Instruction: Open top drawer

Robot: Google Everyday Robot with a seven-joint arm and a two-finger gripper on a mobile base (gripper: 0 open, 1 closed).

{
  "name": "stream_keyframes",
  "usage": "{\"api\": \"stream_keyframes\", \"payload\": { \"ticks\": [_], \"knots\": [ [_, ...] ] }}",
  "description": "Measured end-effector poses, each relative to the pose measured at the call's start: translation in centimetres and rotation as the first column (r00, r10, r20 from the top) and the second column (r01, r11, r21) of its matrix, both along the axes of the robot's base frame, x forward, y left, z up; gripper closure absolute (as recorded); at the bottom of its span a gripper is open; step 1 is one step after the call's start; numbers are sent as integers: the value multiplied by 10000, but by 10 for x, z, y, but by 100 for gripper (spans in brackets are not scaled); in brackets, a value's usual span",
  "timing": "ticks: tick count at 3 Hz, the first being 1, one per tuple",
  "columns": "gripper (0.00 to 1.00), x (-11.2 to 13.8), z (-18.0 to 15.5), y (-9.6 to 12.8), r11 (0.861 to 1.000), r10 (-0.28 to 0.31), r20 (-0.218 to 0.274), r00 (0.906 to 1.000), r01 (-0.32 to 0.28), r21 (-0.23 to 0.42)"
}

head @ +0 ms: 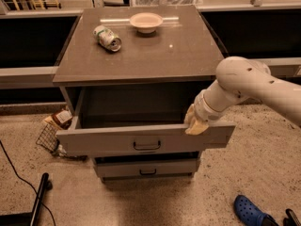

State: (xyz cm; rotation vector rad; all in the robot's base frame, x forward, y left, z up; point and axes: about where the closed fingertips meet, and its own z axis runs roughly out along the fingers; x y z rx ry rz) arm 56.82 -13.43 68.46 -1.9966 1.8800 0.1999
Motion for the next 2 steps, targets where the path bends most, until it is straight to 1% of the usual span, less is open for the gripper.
{"api": "stream_keyframes", "payload": {
  "ticks": [1, 2],
  "knots": [
    [16, -4, -2, 2, 9997, 216, -158, 9996, -214, 105],
    [0, -11, -10, 12, 9980, 640, -526, 9966, -639, 32]
  ]
}}
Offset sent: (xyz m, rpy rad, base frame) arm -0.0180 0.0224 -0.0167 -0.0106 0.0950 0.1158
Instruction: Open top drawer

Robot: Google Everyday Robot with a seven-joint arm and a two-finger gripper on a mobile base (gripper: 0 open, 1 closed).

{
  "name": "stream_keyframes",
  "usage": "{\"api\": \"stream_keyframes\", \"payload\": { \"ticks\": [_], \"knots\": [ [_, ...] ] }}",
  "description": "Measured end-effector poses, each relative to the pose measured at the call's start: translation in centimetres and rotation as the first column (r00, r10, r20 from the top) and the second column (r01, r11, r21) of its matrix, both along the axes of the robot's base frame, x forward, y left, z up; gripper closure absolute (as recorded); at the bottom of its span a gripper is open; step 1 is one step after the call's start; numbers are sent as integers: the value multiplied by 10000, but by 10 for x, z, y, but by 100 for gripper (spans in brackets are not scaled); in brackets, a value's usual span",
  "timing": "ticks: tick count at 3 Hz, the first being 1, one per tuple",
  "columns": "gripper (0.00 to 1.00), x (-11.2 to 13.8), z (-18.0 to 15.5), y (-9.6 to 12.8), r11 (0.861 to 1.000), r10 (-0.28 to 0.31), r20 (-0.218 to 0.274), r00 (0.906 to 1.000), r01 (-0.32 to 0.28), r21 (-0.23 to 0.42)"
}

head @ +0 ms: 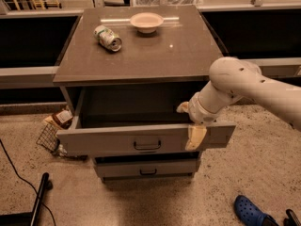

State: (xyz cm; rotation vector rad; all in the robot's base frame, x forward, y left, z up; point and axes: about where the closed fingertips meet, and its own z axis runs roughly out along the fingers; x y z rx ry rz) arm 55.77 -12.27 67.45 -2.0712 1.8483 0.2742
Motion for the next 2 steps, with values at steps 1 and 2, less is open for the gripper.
{"api": "stream_keyframes", "payload": {
  "ticks": [1, 2],
  "knots": [
    [0, -13, -15, 14, 9983, 550, -647, 9964, -561, -162],
    [19, -30, -20, 19, 9951, 852, -1117, 9901, -901, -404]
  ]
}}
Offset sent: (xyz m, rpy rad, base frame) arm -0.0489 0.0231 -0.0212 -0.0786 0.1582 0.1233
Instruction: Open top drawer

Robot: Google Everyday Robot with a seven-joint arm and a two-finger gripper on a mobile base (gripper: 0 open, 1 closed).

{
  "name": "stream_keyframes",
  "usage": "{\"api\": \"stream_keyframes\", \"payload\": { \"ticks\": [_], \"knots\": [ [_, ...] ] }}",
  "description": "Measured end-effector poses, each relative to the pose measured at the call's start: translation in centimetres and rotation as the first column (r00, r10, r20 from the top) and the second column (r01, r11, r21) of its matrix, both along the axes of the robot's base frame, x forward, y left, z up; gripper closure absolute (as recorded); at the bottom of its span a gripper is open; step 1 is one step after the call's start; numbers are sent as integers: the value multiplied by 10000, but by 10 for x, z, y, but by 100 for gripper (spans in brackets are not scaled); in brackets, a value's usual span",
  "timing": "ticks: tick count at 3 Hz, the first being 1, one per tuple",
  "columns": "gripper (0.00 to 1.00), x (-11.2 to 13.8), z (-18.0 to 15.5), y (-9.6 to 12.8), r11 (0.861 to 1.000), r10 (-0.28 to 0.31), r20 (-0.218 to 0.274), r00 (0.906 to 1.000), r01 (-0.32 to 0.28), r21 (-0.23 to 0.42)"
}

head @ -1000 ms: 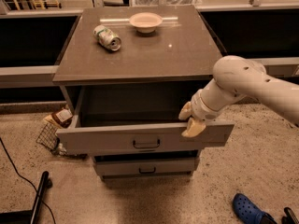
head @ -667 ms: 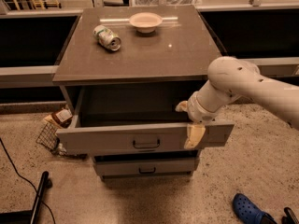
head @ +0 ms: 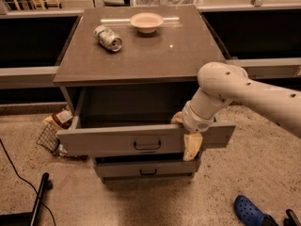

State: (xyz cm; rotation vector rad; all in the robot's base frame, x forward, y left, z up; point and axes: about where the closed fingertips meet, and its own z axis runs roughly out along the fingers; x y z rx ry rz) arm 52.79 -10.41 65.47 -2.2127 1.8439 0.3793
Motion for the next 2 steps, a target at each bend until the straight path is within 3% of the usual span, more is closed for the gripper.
{"api": "stream_keyframes", "payload": {
  "ticks": [2],
  "knots": [
    [65, -19, 8, -6, 9980, 279, -262, 9993, -293, -562]
  ]
}}
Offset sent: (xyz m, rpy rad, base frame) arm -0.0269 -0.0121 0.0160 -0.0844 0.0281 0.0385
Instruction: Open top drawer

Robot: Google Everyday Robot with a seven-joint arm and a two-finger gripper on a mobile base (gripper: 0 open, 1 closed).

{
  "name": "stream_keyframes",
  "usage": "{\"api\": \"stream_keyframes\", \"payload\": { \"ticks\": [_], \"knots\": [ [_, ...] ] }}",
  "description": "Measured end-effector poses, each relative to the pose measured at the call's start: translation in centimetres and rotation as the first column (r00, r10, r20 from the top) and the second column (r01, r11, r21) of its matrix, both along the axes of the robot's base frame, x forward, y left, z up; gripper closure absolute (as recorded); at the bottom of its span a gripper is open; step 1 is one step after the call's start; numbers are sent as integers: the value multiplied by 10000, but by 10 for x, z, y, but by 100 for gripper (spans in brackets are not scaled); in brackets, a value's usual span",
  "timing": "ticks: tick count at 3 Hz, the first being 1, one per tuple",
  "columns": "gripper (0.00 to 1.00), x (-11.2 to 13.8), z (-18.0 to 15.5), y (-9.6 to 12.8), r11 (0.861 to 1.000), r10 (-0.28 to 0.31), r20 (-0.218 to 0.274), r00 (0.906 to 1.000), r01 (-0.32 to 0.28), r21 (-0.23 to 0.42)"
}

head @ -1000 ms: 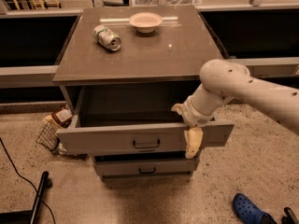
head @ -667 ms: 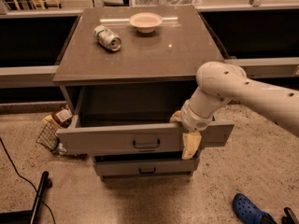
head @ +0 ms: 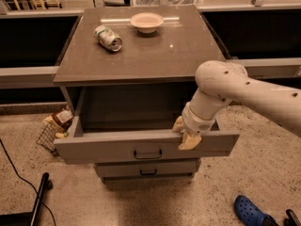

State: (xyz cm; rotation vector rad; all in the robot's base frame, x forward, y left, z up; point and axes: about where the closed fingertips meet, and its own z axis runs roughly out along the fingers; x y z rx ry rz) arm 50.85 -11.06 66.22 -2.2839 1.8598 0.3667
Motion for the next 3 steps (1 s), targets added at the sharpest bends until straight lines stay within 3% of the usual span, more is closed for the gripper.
{"api": "stream_keyframes", "payload": {
  "ticks": [1, 3],
  "knots": [
    [61, -4, 4, -2, 9999, 120, -108, 9999, -121, -66],
    [15, -10, 13, -8, 9999, 57, -29, 10000, -57, -144]
  ]
}}
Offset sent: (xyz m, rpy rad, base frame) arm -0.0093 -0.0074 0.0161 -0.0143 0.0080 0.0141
